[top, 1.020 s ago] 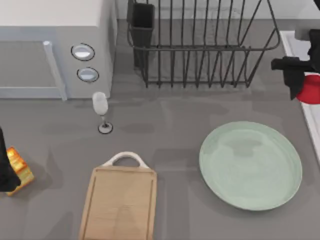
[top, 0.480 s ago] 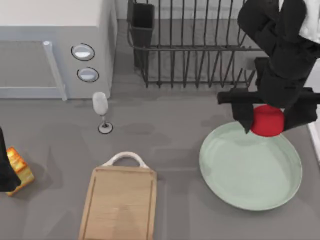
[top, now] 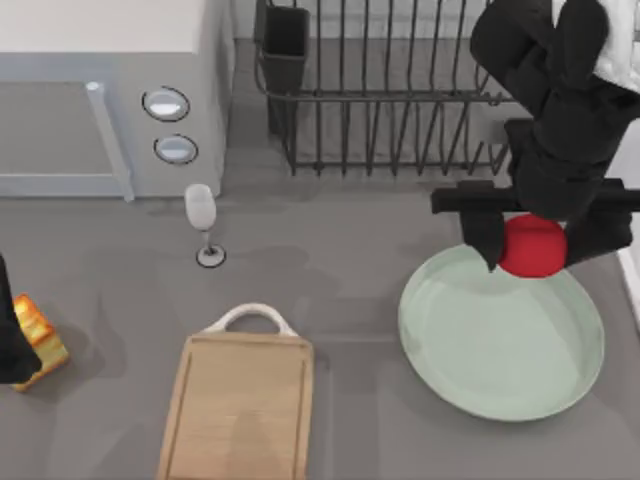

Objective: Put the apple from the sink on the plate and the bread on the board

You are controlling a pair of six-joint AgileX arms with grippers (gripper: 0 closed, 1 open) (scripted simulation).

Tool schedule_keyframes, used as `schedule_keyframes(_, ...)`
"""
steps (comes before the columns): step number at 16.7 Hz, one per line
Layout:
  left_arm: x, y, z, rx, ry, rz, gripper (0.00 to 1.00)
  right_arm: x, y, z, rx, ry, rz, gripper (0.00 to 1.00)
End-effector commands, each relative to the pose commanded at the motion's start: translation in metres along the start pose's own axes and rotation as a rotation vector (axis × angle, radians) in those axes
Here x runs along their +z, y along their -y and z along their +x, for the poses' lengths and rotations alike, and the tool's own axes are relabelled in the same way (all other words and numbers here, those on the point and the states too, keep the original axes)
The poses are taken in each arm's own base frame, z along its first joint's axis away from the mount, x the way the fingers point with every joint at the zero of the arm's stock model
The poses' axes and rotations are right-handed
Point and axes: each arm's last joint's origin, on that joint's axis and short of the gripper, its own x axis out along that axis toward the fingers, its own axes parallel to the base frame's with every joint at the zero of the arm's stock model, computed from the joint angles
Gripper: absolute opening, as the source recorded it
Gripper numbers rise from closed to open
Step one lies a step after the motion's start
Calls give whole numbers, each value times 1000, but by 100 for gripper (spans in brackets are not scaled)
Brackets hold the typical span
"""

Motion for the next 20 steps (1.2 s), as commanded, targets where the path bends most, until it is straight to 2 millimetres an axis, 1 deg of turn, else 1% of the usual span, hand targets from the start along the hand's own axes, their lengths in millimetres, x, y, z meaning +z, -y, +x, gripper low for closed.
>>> schedule_keyframes(11,0,0,0,0,0,0,100,0,0,0,0,0,0,98)
schedule_keyframes(12,0,0,0,0,0,0,100,0,0,0,0,0,0,100)
schedule_keyframes(20,0,0,0,0,0,0,100,0,0,0,0,0,2,100)
